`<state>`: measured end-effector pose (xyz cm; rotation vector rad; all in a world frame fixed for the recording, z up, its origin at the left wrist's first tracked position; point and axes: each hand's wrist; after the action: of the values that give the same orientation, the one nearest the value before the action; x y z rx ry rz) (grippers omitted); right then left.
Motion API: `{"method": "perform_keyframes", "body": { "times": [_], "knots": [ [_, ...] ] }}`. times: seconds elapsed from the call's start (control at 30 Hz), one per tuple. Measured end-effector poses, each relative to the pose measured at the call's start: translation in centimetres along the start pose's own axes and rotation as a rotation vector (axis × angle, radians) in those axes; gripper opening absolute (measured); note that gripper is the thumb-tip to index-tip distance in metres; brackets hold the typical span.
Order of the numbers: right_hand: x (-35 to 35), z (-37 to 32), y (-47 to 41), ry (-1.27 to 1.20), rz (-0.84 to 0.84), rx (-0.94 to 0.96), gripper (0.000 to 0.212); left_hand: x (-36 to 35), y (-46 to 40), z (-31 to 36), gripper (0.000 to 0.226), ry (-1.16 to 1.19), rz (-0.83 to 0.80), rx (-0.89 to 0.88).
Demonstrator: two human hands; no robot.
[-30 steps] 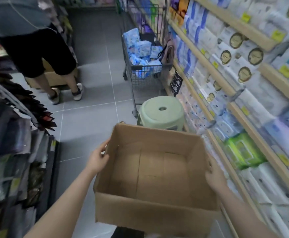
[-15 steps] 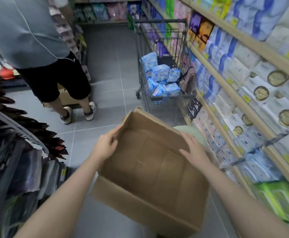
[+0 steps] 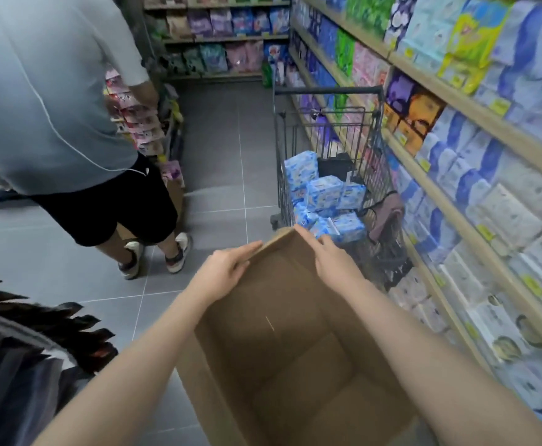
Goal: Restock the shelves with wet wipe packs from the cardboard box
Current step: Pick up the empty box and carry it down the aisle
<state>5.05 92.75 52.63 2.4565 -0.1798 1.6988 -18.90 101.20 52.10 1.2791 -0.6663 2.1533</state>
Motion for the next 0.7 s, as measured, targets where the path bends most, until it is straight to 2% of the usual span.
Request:
{"method": "perform_keyframes", "body": {
  "times": [0.1, 0.2, 0.3, 0.4, 0.47, 0.7],
  "knots": [
    [0.4, 0.4, -3.6, -0.098, -0.001, -0.002, 0.084, 0.2, -3.4, -1.7, 0.040, -0.212, 0.107, 0.106],
    [0.4, 0.1, -7.5, -0.218, -0.011, -0.026, 0.080, 0.4, -7.3, -4.2, 0.038, -0.165, 0.188, 0.080],
    [-0.4, -1.1, -11.3, -0.266, 0.009, -0.079, 0.080, 1.2, -11.7, -8.0, 0.046, -0.191, 0.161, 0.004],
    [-0.8, -2.5, -15.9, -0.255, 0.040, -0.122, 0.083, 1.6, -16.3, -11.9, 0.038, -0.289, 0.152, 0.071],
    [-0.7, -3.3, -19.3, -0.239, 0.056, -0.118, 0.083, 1.7, -19.7, -14.3, 0.033, -0.268, 0.155, 0.126],
    [-0.2, -5.5, -30.2, -0.210, 0.095, -0.273, 0.082, 2.7, -30.7, -20.7, 0.038, -0.168, 0.012, 0.119]
  ]
}}
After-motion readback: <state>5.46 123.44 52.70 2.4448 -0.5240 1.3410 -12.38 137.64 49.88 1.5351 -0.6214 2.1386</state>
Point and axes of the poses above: each hand's wrist, its own y-axis away from the middle knuckle, its own x-axis out of the back of the hand, z = x × y, and after that the axes turned 3 degrees about -y, right-handed
